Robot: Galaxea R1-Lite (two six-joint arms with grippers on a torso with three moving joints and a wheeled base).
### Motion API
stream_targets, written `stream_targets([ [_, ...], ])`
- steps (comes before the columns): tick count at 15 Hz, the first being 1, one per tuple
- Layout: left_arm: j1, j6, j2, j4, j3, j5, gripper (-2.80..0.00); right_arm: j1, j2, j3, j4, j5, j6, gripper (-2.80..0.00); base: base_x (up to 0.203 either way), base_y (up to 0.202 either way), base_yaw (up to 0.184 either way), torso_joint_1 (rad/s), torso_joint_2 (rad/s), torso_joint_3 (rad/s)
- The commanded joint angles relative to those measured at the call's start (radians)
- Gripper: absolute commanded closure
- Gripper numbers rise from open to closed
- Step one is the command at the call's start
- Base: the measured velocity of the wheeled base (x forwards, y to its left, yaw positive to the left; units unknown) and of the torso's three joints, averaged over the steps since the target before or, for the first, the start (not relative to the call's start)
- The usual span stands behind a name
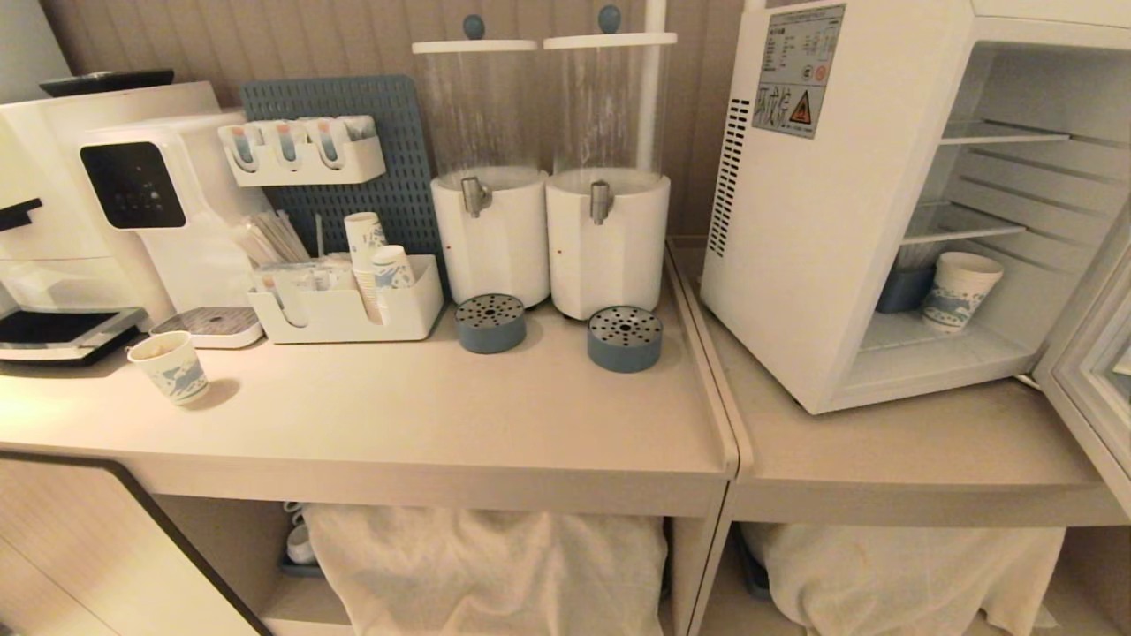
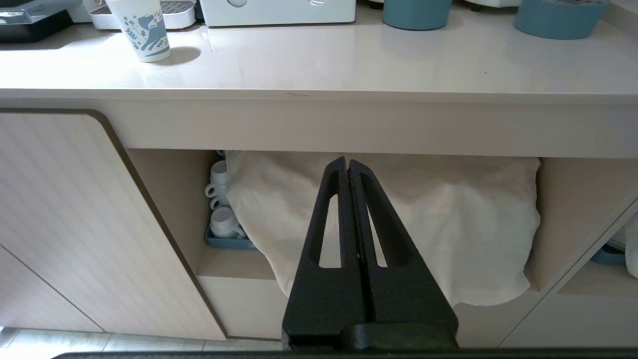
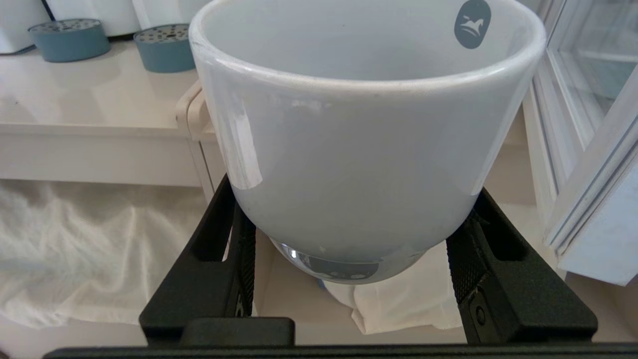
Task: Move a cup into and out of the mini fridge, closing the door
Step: Place the ceramic cup on the table
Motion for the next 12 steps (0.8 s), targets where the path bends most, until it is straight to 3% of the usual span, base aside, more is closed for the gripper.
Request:
stream_targets([
  [1,0.0,0.001,0.0,0.0,0.0,0.001,0.0,0.0,0.002,0.018,0.0,0.001,0.0,0.0,0.0,0.0,0.0,0.0,0.0,0.0],
  [5,0.0,-0.001,0.0,0.0,0.0,0.001,0.0,0.0,0.002,0.018,0.0,0.001,0.001,0.0,-0.134,0.0,0.0,0.001,0.0,0.004],
  [12,0.0,-0.001,0.0,0.0,0.0,0.001,0.0,0.0,0.002,0.018,0.0,0.001,0.002,0.0,0.0,0.0,0.0,0.0,0.0,0.0],
])
